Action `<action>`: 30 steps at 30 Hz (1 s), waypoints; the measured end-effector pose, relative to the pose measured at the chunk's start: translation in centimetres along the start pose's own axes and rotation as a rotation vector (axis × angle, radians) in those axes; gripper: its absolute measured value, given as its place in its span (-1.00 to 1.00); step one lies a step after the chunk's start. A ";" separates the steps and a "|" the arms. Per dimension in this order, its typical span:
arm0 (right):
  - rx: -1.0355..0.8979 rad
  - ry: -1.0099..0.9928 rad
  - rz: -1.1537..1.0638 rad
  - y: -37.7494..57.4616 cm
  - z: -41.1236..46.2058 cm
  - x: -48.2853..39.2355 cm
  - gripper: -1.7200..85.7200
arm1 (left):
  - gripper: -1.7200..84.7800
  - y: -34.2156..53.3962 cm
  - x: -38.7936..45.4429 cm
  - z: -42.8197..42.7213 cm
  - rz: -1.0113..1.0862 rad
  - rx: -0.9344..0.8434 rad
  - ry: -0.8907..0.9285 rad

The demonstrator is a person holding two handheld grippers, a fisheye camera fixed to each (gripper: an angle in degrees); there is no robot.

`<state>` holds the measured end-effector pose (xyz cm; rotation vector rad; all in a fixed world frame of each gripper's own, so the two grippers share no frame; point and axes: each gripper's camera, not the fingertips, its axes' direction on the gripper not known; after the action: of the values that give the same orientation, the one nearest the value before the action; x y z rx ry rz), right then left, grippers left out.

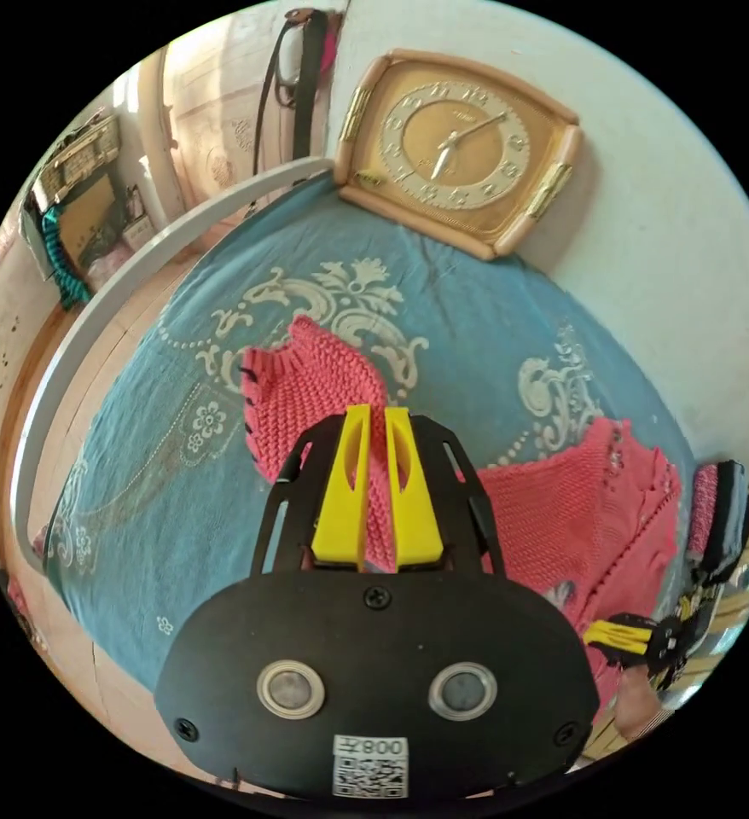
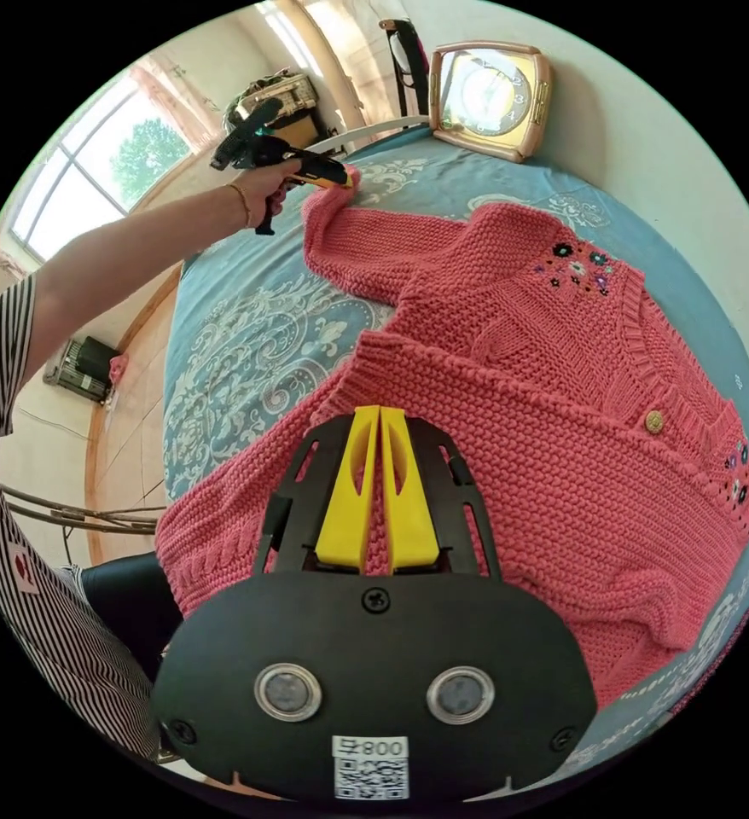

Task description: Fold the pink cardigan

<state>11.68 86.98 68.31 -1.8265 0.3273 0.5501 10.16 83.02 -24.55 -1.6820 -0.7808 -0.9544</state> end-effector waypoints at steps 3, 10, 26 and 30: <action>0.017 -0.056 0.042 0.5 -0.5 2.3 -0.95 | -0.89 3.2 -0.9 -3.7 0.035 0.169 0.287; 0.237 -0.417 0.169 2.8 -4.3 9.8 -0.90 | -0.89 11.7 -0.1 -5.6 0.154 0.173 0.792; 0.239 -1.016 0.630 13.4 -0.7 27.6 -0.75 | -0.90 22.6 8.8 -4.2 0.487 -0.043 0.740; 0.259 -1.047 0.658 14.9 -0.8 29.9 -0.76 | -0.90 23.1 10.8 -5.4 0.572 -0.039 0.693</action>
<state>30.12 82.92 40.80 -0.9507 0.2420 1.7216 33.73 71.90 -24.45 -1.3453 0.1759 -1.0327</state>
